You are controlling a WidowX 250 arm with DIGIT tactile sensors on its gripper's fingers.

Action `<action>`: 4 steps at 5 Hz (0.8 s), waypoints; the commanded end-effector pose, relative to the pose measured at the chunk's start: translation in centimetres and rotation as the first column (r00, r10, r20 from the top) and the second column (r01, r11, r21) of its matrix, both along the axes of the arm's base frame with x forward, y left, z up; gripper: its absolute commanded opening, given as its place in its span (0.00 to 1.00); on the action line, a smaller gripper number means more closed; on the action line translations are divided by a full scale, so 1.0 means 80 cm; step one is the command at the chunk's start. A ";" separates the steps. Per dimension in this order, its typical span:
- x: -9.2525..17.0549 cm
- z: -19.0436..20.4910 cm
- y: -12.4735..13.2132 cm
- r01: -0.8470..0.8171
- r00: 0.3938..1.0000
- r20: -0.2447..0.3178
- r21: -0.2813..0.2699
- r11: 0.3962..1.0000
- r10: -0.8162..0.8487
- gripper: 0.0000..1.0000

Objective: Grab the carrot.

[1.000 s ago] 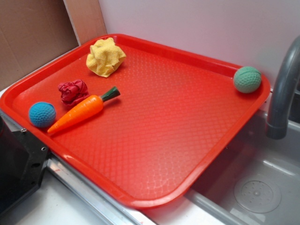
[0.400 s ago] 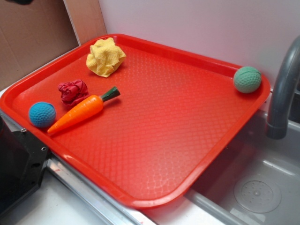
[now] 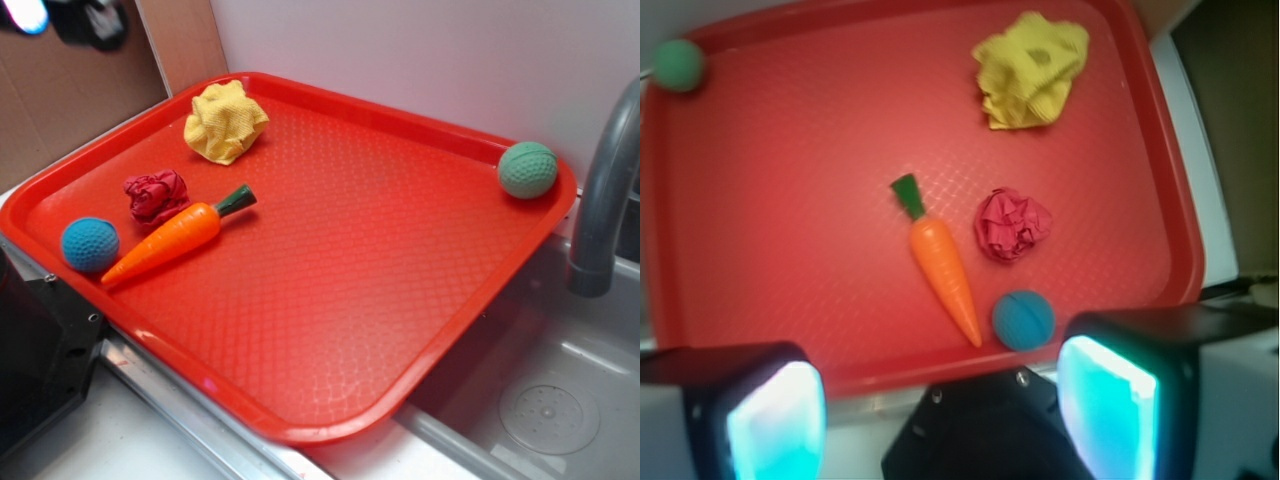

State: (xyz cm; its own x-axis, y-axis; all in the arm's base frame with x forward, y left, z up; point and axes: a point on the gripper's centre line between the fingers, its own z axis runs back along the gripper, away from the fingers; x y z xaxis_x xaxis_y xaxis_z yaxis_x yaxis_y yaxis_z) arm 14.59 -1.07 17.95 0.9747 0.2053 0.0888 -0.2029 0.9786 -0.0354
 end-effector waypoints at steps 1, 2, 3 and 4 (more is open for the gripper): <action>0.015 -0.055 0.008 -0.059 0.997 0.046 -0.002 0.998 0.059 1.00; 0.024 -0.097 0.013 -0.118 0.993 0.013 0.031 0.993 0.117 1.00; 0.029 -0.131 0.011 -0.110 0.994 -0.015 0.064 0.992 0.111 1.00; 0.030 -0.155 0.011 -0.111 0.993 -0.037 0.086 0.990 0.114 1.00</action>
State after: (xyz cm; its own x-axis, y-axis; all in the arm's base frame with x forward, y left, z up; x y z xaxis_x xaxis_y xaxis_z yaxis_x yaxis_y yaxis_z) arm 16.67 -0.29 5.06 0.9465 0.3196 0.0439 -0.3218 0.9451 0.0574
